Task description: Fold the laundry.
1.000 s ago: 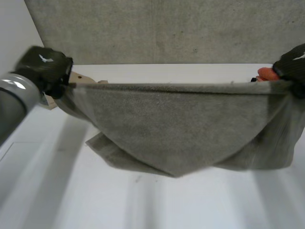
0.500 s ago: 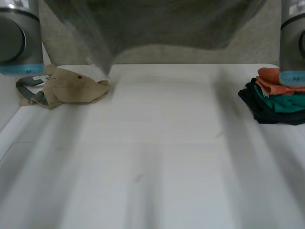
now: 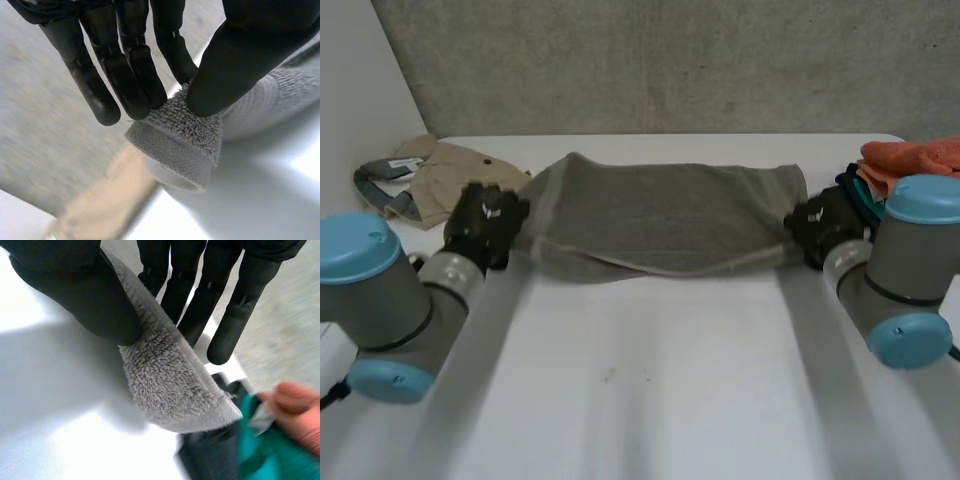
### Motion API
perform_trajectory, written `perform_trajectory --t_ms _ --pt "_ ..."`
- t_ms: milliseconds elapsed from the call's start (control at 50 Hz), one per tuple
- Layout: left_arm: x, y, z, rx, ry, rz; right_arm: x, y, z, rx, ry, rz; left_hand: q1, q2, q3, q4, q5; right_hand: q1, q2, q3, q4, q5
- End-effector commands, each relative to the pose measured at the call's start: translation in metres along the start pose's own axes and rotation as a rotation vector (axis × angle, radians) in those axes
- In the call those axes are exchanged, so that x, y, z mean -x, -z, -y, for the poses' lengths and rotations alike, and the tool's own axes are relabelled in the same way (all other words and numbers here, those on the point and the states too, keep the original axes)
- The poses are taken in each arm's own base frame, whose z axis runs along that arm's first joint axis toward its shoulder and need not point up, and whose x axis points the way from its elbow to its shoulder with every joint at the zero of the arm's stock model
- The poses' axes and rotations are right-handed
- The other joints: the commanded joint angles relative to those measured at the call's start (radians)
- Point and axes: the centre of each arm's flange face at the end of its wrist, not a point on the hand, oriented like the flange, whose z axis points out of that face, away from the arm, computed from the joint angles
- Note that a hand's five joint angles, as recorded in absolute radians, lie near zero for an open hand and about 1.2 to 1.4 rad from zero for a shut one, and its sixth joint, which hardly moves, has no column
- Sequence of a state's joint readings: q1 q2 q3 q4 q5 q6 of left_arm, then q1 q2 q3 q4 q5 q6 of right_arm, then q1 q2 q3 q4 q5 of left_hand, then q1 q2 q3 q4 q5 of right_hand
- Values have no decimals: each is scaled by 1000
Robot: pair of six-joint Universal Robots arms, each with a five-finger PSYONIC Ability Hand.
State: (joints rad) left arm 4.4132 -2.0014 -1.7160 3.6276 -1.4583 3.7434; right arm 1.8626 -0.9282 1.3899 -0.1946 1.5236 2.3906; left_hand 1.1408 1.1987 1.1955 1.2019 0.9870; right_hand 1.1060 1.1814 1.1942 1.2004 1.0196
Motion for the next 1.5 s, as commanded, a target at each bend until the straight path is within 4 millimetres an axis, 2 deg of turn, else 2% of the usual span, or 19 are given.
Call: perform_trajectory --t_ms 20,60,120,140,200,220,260,380,480,640,920,940,980,1000,1020,1160,1280,1420,1500 --pt "9 67 -2 305 -82 -151 -3 59 -5 158 -1 126 255 198 201 194 235 290 215 202 196 202" --pt "8 83 -1 365 -97 -198 -16 82 -2 205 21 143 255 198 201 194 235 290 215 202 196 202" --pt "7 119 5 478 -144 -309 -19 107 0 262 79 201 255 198 201 194 235 290 215 202 196 202" --pt "5 138 8 531 -170 -375 -20 128 0 308 132 255 255 198 201 194 235 290 215 202 196 202" --pt "4 163 15 578 -222 -455 -23 158 -2 376 212 333 255 198 201 194 235 290 215 202 196 202" --pt "5 165 17 575 -230 -459 -28 172 -9 427 252 370 255 198 201 194 235 290 215 202 196 202" --pt "7 163 20 543 -247 -442 -35 174 -14 443 267 360 255 198 201 194 235 290 215 202 196 202" --pt "14 130 19 436 -267 -327 -42 162 -23 426 241 281 255 198 201 194 235 290 215 202 196 202" --pt "14 88 10 378 -284 -266 -39 124 -33 371 189 210 255 198 201 194 235 290 215 202 196 202" --pt "13 27 2 271 -166 -142 -37 65 -25 176 187 39 255 198 201 194 235 290 215 202 196 202" --pt "2 -27 -5 206 -180 2 -29 -16 -27 35 217 -75 255 198 201 194 235 290 215 202 196 202" --pt "2 -28 -4 199 -179 6 -28 -24 -26 14 222 -94 255 198 201 194 235 -162 -238 -250 -256 -250" --pt "-2 -31 1 167 -179 13 -25 -28 -26 4 223 -107 -430 -488 -485 -491 -451 -921 -996 -1009 -1015 -1009" --pt "-5 -30 3 160 -182 9 -24 -29 -26 1 225 -113 -826 -884 -881 -887 -847 -931 -1007 -1020 -1026 -1020" --pt "-8 -30 5 148 -183 5 -21 -29 -24 -2 224 -118 -966 -1024 -1021 -1027 -987 -931 -1007 -1020 -1026 -1020" --pt "-7 -20 22 109 -146 17 -22 -9 -17 8 78 -106 -945 -1003 -1000 -1006 -966 -931 -1007 -1020 -1026 -1020" --pt "4 3 36 89 -95 30 -33 36 -1 24 -59 2 -948 -1006 -1003 -1009 -969 -931 -1007 -1020 -1026 -1020" --pt "2 28 32 112 -82 10 -49 69 -39 183 -221 143 -948 -1006 -1003 -1009 -969 -816 -891 -904 -910 -904" --pt "-4 34 28 122 -80 -22 -49 72 -55 208 -250 145 -948 -1006 -1003 -1009 -969 -722 -797 -810 -816 -810"
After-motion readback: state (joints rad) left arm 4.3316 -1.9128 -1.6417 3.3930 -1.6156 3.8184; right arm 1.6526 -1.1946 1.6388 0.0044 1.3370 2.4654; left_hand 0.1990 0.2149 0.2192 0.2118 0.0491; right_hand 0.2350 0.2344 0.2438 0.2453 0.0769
